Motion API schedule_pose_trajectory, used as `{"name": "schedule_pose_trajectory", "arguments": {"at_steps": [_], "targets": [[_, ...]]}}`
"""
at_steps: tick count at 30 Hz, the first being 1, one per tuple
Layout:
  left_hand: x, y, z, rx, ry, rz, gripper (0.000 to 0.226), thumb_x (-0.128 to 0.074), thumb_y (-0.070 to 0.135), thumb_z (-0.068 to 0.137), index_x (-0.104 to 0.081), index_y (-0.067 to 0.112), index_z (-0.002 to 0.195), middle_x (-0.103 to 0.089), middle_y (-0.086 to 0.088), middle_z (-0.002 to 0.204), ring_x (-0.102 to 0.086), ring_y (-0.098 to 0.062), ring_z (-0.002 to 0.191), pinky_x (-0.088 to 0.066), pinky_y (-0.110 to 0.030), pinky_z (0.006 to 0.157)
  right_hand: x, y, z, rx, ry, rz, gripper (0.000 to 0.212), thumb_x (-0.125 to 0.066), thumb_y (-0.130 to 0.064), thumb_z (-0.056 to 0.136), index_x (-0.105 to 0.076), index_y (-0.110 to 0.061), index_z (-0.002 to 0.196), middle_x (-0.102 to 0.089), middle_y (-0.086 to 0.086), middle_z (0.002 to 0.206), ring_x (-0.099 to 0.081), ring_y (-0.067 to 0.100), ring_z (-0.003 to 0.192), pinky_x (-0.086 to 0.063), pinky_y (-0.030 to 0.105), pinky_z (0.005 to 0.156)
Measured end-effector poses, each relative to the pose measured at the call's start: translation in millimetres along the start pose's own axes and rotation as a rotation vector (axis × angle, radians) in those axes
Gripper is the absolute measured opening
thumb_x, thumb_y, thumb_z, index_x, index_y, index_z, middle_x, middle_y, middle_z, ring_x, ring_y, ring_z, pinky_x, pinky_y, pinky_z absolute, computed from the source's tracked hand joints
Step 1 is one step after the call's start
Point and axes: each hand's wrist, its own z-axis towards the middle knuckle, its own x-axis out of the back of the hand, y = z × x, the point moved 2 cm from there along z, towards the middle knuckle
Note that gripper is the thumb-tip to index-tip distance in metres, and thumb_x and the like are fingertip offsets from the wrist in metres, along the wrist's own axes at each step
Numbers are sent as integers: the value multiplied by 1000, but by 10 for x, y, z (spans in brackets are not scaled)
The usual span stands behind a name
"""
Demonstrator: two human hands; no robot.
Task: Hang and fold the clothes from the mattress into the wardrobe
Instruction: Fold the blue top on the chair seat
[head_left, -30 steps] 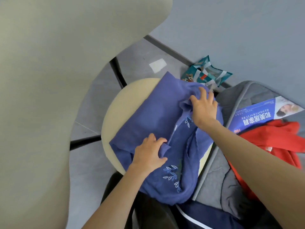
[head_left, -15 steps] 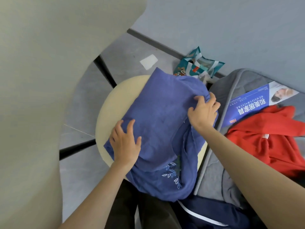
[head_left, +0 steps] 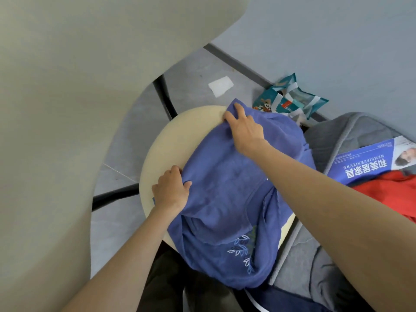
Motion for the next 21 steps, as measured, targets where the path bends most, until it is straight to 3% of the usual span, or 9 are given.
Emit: {"name": "schedule_pose_trajectory", "arguments": {"at_steps": [4,7,9,11,13,15,17,19,21], "targets": [[125,62,-35,-56,-40,63,21,-45,23,99,-48,5,107,-49,-13,108,-52,-33,99,-44,-41,81,143,72,-72,80,36,-241,57,-57,-5,87,-40,-19,140,-3,-1,160,-35,29,125,-35,34,70],[376,177,-162,-142,-35,71,11,-39,18,100,-37,8,96,-51,-8,84,-53,-32,80,-42,-39,68,356,274,-301,180,95,-178,46,-54,-5,85,-54,-19,129,-40,-4,146,-40,26,115,-35,35,79],[603,298,-278,-211,-17,117,8,-37,14,99,-31,10,95,-46,-4,71,-49,-31,70,-37,-36,60,546,440,-556,225,224,-58,31,-56,0,76,-65,-13,103,-58,0,124,-43,30,103,-32,35,71],[857,465,-408,-285,44,149,9,-37,9,96,-34,8,105,-50,-7,76,-51,-34,72,-35,-36,61,758,604,-854,241,386,61,17,-63,4,61,-62,-8,73,-60,7,120,-44,32,92,-27,34,65],[1125,694,-573,-367,97,122,19,-36,5,94,-37,9,113,-58,-14,92,-54,-35,80,-33,-35,64,988,731,-1162,257,517,141,21,-58,2,53,-45,-15,58,-61,6,122,-36,25,85,-29,33,65],[1387,945,-763,-464,105,89,20,-42,10,96,-42,9,115,-60,-15,104,-54,-32,86,-29,-32,65,1215,866,-1467,225,621,204,28,-50,0,50,-33,-22,59,-68,1,99,-28,19,79,-30,33,65],[1644,1194,-948,-565,121,105,29,-51,22,94,-45,9,119,-59,-13,108,-56,-33,96,-35,-35,70,1448,1000,-1792,114,697,231,31,-53,0,49,-34,-21,59,-50,-5,62,-27,18,74,-20,30,66],[1893,1412,-1131,-658,175,150,33,-49,33,90,-51,10,114,-61,-9,104,-58,-32,95,-42,-37,74,1661,1111,-2133,12,773,206,23,-52,-4,50,-38,-20,59,-36,-6,55,-37,23,72,-11,29,65],[2104,1627,-1324,-754,229,208,44,-38,37,82,-54,10,113,-62,-10,106,-60,-32,96,-48,-42,79,1804,1211,-2433,-46,855,162,15,-50,-7,52,-43,-15,62,-45,-1,58,-45,27,80,-16,30,68]]}}
